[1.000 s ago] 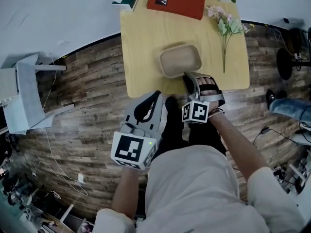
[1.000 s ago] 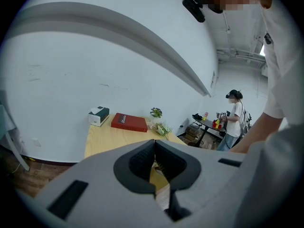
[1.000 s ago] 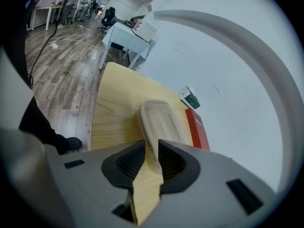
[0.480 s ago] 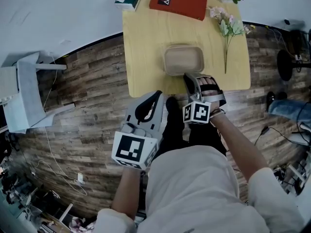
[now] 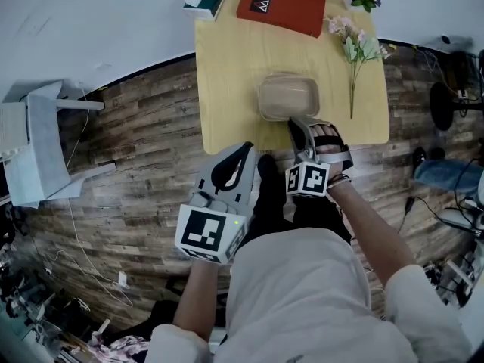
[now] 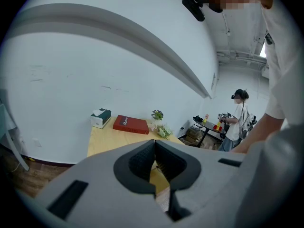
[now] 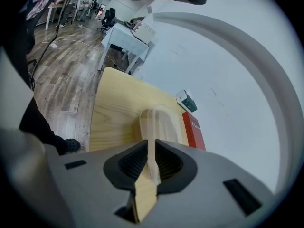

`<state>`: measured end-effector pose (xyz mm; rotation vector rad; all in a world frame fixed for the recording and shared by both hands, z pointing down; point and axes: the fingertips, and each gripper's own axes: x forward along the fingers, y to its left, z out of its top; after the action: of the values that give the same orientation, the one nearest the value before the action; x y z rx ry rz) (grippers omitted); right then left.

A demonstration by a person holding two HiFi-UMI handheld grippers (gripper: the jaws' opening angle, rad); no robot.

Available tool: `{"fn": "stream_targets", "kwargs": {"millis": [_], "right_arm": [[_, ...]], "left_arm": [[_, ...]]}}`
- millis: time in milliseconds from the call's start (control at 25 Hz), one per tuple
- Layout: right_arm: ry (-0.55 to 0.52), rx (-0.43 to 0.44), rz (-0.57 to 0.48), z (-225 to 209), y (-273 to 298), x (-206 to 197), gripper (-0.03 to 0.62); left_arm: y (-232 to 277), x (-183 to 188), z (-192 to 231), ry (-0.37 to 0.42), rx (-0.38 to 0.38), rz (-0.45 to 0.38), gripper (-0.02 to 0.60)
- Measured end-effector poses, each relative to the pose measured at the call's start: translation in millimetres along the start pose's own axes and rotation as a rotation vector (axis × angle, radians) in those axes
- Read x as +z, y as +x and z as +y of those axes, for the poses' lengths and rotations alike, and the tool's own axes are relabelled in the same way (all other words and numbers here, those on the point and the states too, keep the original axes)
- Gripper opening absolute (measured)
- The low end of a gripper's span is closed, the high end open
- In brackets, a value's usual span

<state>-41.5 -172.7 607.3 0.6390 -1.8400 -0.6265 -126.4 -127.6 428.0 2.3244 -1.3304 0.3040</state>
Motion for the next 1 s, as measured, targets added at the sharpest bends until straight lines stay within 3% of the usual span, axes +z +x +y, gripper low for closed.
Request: {"fn": "stream_targets", "kwargs": {"millis": [480,1000], "right_arm": [[0.005,-0.047,-0.003,-16.5,-15.8,5.7,0.052],[0.071,-0.114,-0.076,-41.0,-65.7,-4.2,0.051]], "left_arm": [[-3.5,0.5,-1.1,0.001,0.000,-0.009,0.003],[-10.1,2.8,-44.6,0.032,0.025,-0.027,0.003]]}}
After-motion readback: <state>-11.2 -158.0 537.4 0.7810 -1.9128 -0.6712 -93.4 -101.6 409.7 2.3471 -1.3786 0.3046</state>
